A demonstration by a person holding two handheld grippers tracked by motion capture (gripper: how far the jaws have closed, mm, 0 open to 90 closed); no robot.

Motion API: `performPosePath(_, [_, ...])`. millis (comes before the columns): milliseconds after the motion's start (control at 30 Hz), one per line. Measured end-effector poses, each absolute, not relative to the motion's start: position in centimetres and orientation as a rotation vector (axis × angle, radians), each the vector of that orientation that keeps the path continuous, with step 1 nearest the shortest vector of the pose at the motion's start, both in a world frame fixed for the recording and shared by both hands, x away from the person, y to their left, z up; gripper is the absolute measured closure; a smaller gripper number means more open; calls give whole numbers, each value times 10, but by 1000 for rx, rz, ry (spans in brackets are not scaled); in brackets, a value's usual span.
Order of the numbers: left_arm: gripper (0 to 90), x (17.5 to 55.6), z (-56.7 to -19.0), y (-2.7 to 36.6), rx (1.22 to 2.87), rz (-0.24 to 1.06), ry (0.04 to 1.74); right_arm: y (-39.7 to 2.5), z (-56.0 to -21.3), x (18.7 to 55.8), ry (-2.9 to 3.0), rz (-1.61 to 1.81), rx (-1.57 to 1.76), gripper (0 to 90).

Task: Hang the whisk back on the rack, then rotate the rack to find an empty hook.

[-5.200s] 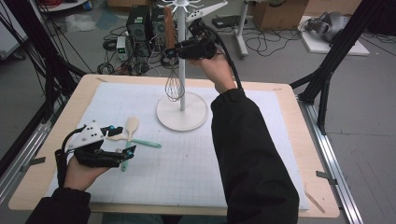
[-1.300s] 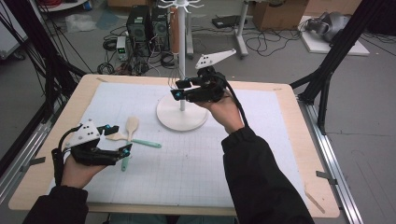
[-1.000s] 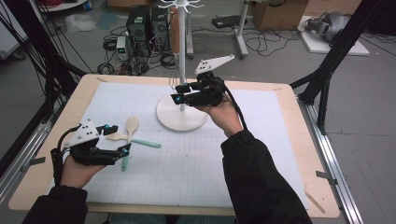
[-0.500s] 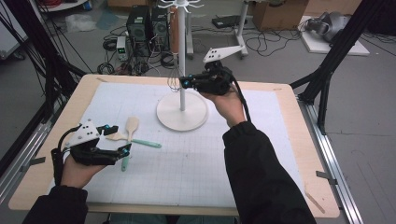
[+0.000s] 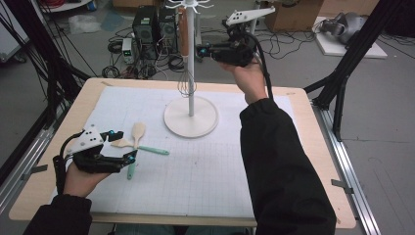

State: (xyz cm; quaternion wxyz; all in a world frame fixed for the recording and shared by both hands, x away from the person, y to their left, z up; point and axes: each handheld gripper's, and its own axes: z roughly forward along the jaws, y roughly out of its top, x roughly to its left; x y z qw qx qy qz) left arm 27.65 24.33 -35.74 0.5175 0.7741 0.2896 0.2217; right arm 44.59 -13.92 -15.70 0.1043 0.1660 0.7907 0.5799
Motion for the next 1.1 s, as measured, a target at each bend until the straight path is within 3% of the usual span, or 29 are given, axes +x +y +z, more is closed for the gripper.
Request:
performPosePath(367, [209,277,-357,243,1853,527,693,-147,-118,460,2246,1714,513,894])
performPosePath(1100, [209,278,-357,244,1850,521,689,-131,-108,469,2225,1706,534,895])
